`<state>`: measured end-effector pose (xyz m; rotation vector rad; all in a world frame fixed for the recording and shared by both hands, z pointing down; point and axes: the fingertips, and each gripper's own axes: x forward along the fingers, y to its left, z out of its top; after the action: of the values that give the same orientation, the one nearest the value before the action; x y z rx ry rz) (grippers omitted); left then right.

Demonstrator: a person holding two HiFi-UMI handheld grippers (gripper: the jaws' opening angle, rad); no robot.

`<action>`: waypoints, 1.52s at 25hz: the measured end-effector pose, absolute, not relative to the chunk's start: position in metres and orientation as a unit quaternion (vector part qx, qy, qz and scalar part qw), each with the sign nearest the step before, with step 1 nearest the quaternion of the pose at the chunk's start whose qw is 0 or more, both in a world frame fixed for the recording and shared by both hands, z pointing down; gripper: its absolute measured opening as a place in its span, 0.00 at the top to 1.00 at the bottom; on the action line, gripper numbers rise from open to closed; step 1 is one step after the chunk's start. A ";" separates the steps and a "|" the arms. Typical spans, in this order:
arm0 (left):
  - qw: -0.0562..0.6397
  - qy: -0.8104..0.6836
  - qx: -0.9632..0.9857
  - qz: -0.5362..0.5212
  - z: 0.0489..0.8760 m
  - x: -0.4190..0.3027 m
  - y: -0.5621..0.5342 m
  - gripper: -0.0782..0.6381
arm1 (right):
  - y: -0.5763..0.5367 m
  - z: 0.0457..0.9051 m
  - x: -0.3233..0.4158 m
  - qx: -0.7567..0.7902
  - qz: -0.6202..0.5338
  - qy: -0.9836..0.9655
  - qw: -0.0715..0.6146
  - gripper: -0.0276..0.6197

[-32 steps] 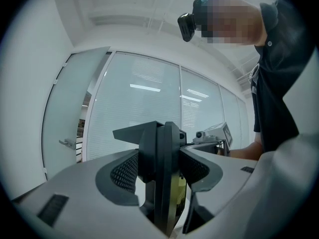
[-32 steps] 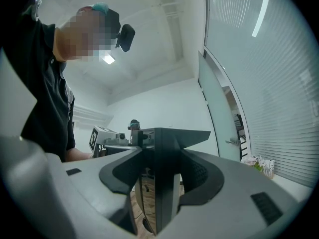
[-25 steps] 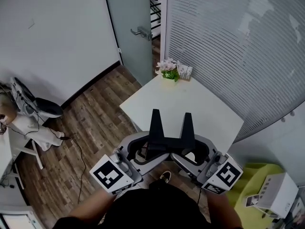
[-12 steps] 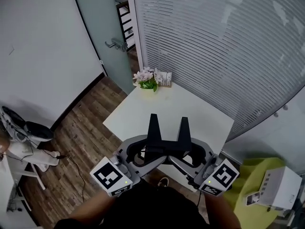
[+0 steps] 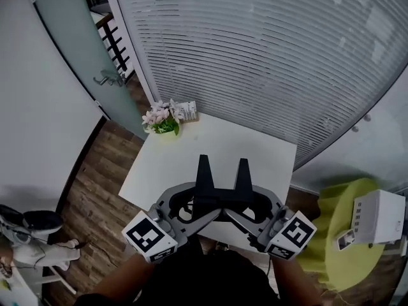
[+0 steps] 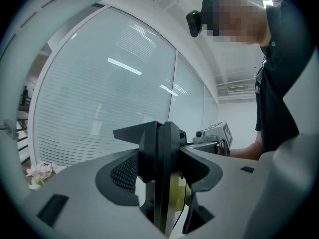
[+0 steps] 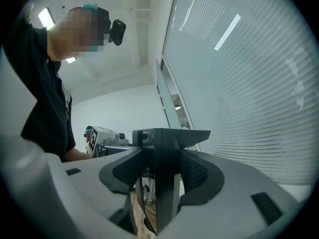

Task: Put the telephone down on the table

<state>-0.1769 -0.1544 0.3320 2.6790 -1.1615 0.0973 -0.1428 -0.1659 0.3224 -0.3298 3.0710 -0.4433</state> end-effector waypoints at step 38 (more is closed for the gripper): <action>0.314 -0.201 0.924 0.080 0.538 -0.203 -0.277 0.54 | -0.277 0.530 -0.168 -0.273 -0.335 0.897 -0.090 0.58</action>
<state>-0.2031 -0.2773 0.5379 2.4374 -0.5303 0.2111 -0.1678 -0.2773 0.5303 -0.9094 2.9931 -1.1190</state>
